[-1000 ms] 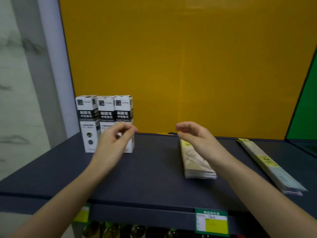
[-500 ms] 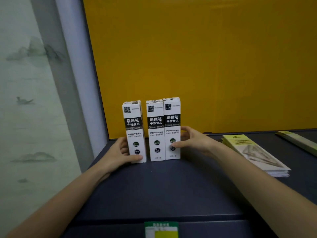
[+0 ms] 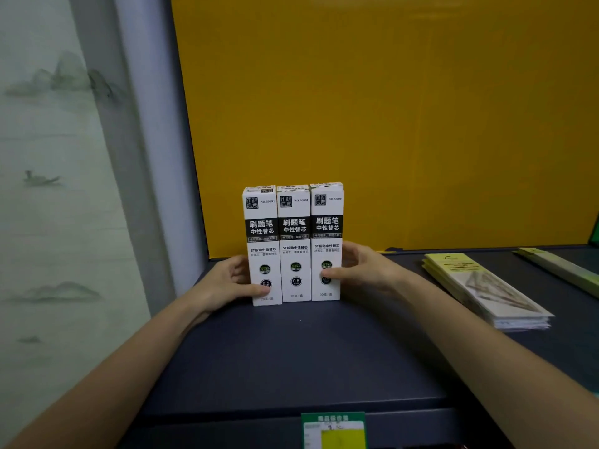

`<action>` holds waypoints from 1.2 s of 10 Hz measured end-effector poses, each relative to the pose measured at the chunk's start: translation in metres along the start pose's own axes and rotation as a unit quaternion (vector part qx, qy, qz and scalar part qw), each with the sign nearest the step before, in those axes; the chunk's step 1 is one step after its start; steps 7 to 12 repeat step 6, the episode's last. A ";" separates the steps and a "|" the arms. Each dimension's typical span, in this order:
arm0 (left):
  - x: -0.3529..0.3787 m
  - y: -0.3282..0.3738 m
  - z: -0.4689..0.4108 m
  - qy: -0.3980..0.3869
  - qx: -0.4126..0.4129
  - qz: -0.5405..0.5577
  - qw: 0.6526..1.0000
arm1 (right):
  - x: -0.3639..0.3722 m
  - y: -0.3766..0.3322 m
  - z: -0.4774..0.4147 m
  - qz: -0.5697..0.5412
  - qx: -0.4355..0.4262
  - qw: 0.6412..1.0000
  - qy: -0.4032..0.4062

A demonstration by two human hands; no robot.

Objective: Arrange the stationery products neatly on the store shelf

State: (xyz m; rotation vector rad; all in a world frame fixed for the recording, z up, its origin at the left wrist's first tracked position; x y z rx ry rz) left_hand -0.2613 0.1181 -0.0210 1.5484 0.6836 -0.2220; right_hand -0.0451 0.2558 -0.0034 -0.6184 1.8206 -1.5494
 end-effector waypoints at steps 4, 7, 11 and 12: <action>-0.010 0.023 0.018 0.018 -0.006 -0.071 0.997 | -0.007 -0.016 0.022 0.094 0.002 0.995 0.033; -0.028 0.085 0.080 0.236 0.127 -0.102 0.958 | -0.032 -0.057 0.107 0.079 -0.140 0.977 0.140; -0.028 0.085 0.080 0.236 0.127 -0.102 0.958 | -0.032 -0.057 0.107 0.079 -0.140 0.977 0.140; -0.028 0.085 0.080 0.236 0.127 -0.102 0.958 | -0.032 -0.057 0.107 0.079 -0.140 0.977 0.140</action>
Point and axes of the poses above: each hand's wrist, its own z-axis away from the middle knuckle, its own x-axis out of the palm, y = z × x, the point moved 1 cm from there along -z, towards the middle knuckle, and after that the axes turned 13 degrees about -z, right-handed, at the moved point
